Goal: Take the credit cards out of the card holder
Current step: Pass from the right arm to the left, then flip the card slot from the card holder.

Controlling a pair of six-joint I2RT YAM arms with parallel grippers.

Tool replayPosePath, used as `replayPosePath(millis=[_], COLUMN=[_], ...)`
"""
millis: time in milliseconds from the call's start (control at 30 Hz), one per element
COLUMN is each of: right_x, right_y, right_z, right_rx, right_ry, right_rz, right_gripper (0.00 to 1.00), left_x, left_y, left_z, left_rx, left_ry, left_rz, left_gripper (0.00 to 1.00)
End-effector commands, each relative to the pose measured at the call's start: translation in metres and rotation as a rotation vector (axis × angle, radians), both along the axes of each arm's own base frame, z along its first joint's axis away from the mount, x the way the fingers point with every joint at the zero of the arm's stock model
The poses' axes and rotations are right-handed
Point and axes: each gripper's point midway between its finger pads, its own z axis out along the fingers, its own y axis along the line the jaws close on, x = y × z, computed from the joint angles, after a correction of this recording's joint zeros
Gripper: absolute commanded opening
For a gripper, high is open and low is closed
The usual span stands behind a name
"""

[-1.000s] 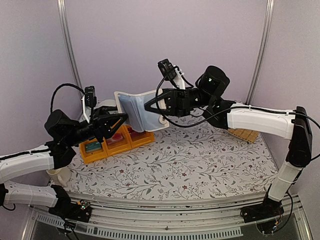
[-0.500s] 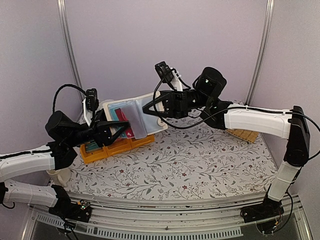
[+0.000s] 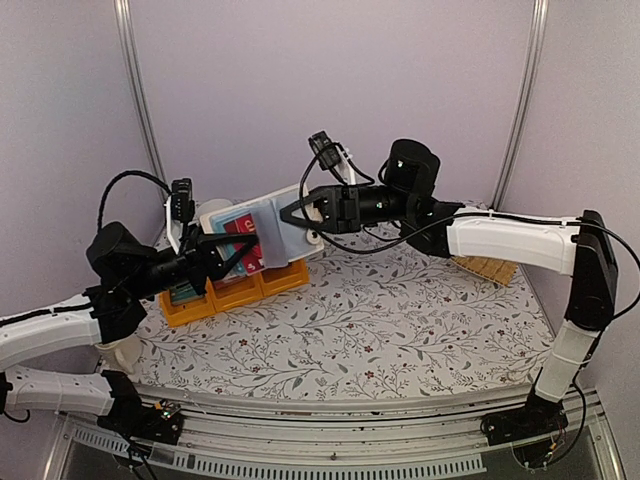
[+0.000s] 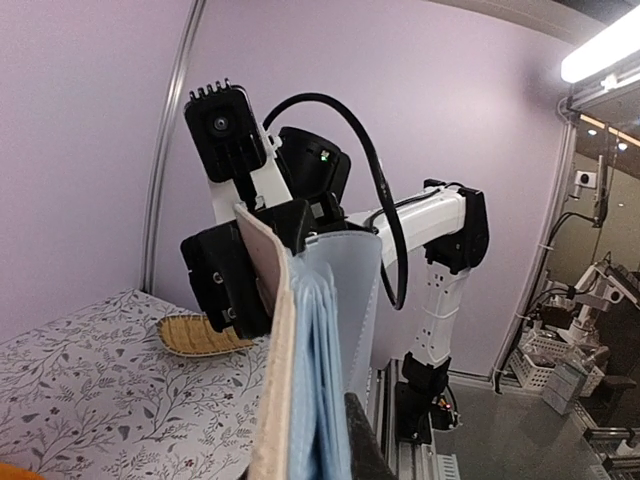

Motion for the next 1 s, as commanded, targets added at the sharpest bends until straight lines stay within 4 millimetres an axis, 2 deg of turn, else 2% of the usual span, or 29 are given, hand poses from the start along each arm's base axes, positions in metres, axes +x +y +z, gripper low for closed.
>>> replayPosePath(millis=[0,33,100,167,233,267,367,433,633,767,900,967], right_x=[0.091,0.106,0.125,0.132,0.128,0.119,0.064,0.043,0.032,0.03,0.031,0.033], right_y=[-0.025,-0.035,-0.057,-0.073,-0.079,-0.074,-0.028,-0.006,0.027,0.039,0.039,0.037], right_z=[-0.03,-0.038,-0.044,-0.044,-0.035,-0.029,-0.014,-0.015,-0.044,-0.062,-0.063,-0.062], right_rx=[-0.211,-0.272,-0.353,-0.388,-0.379,-0.364,-0.271,-0.251,-0.284,-0.329,-0.334,-0.33], right_ry=[-0.051,-0.067,-0.123,-0.165,-0.195,-0.217,-0.377,-0.449,-0.407,-0.359,-0.356,-0.359], right_rz=[-0.547,-0.652,-0.819,-0.914,-0.943,-0.928,-0.757,-0.683,-0.531,-0.475,-0.482,-0.497], right_gripper=[0.31,0.4,0.49,0.52,0.52,0.51,0.52,0.57,0.61,0.61,0.45,0.3], left_x=[0.031,0.038,0.047,0.053,0.061,0.065,0.071,0.07,0.068,0.059,0.05,0.047], left_y=[0.016,0.02,0.025,0.028,0.029,0.029,0.027,0.025,0.025,0.02,0.018,0.015], left_z=[-0.011,-0.014,-0.02,-0.023,-0.028,-0.031,-0.035,-0.033,-0.03,-0.028,-0.025,-0.025], left_rx=[0.046,0.055,0.067,0.076,0.097,0.108,0.125,0.115,0.092,0.056,0.007,0.001], left_ry=[0.07,0.09,0.116,0.131,0.156,0.168,0.186,0.184,0.196,0.212,0.216,0.225], left_rz=[0.227,0.268,0.328,0.366,0.404,0.42,0.435,0.422,0.405,0.345,0.277,0.254], left_gripper=[0.0,0.0,0.0,0.0,0.0,0.0,0.0,0.0,0.0,0.0,0.0,0.0])
